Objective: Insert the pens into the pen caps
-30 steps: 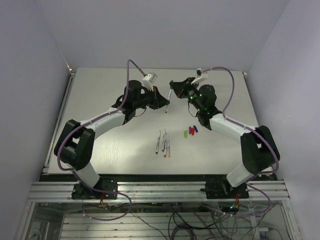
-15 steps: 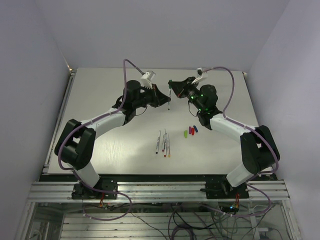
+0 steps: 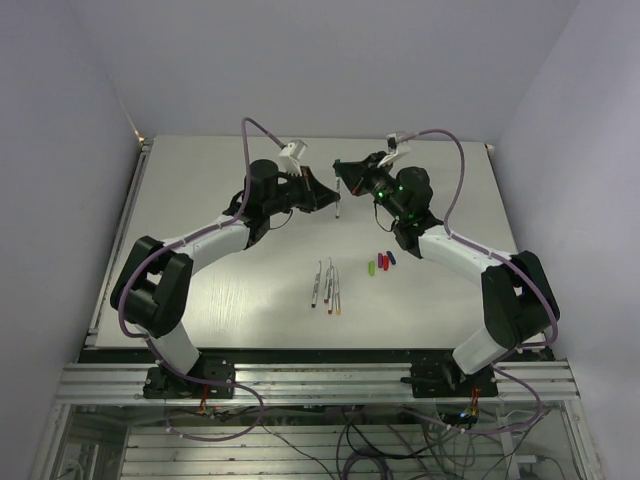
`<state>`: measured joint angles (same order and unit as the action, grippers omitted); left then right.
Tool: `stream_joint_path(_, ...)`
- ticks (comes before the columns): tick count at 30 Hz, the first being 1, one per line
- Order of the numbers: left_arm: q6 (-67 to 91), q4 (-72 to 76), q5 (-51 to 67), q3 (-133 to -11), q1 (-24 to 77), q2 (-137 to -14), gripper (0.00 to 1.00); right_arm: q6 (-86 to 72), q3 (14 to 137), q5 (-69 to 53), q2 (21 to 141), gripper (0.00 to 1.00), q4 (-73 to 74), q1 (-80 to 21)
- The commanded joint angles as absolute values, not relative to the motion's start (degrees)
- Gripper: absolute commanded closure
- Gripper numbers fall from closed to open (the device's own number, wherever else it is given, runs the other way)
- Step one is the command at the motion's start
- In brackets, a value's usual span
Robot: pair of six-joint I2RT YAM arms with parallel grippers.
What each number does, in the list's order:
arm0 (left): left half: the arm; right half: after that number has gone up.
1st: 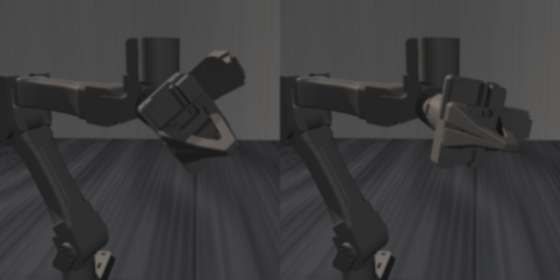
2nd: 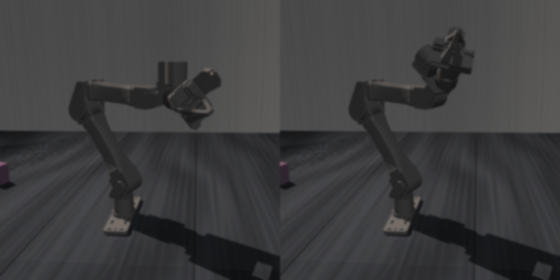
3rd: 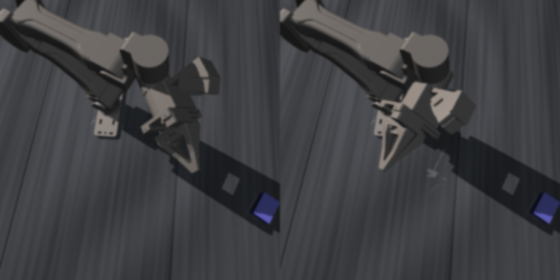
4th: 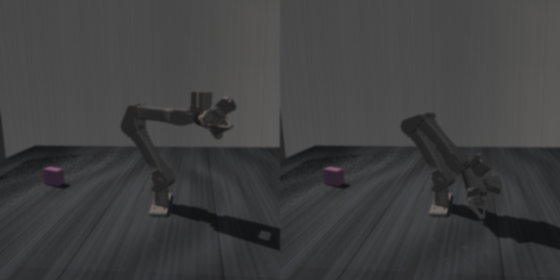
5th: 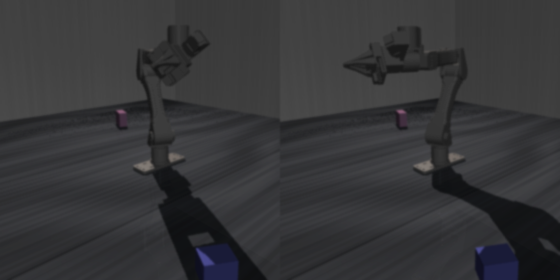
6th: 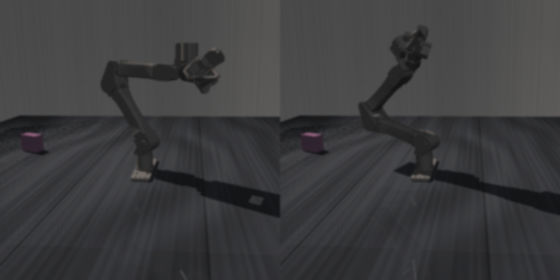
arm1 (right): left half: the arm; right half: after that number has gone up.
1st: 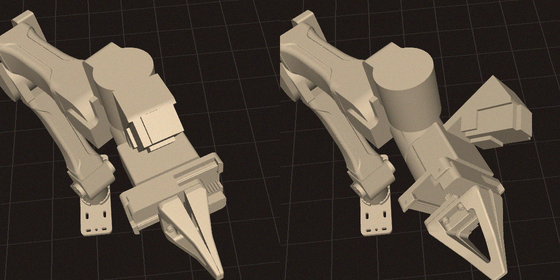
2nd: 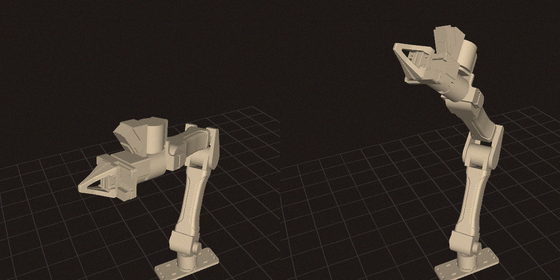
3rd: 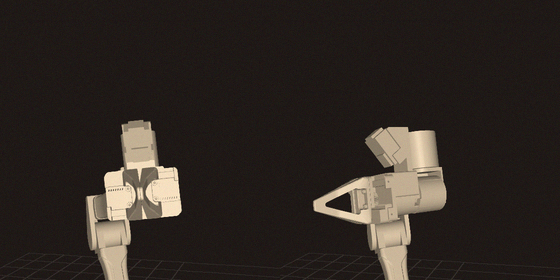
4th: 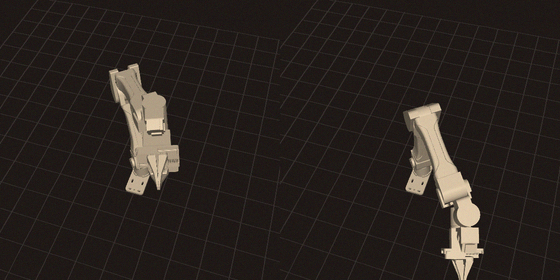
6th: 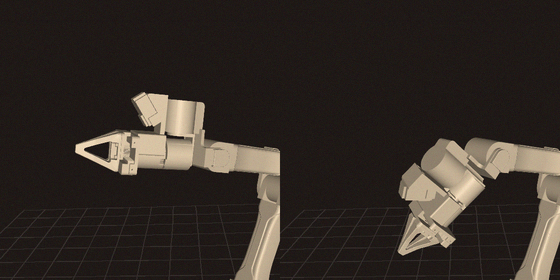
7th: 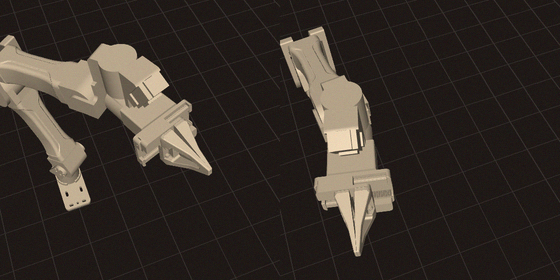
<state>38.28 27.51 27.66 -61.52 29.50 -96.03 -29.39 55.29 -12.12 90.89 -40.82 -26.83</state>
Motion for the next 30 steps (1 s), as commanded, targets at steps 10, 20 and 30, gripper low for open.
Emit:
stream_joint_path(10, 35.9, 43.2, 15.2, -65.1, 23.5, -90.9, 0.93, -25.8, 52.9, -17.7, 94.0, 1.0, -21.7, -32.5)
stream_joint_path(20, 35.9, 42.9, 15.3, -64.6, 22.0, -89.8, 0.93, -25.1, 56.9, -17.5, 96.9, 1.0, -19.0, -33.2)
stream_joint_path(30, 35.8, 36.8, 20.1, -59.9, 22.2, -90.8, 0.93, -22.6, 66.8, -8.1, 98.1, 0.52, -23.6, -33.2)
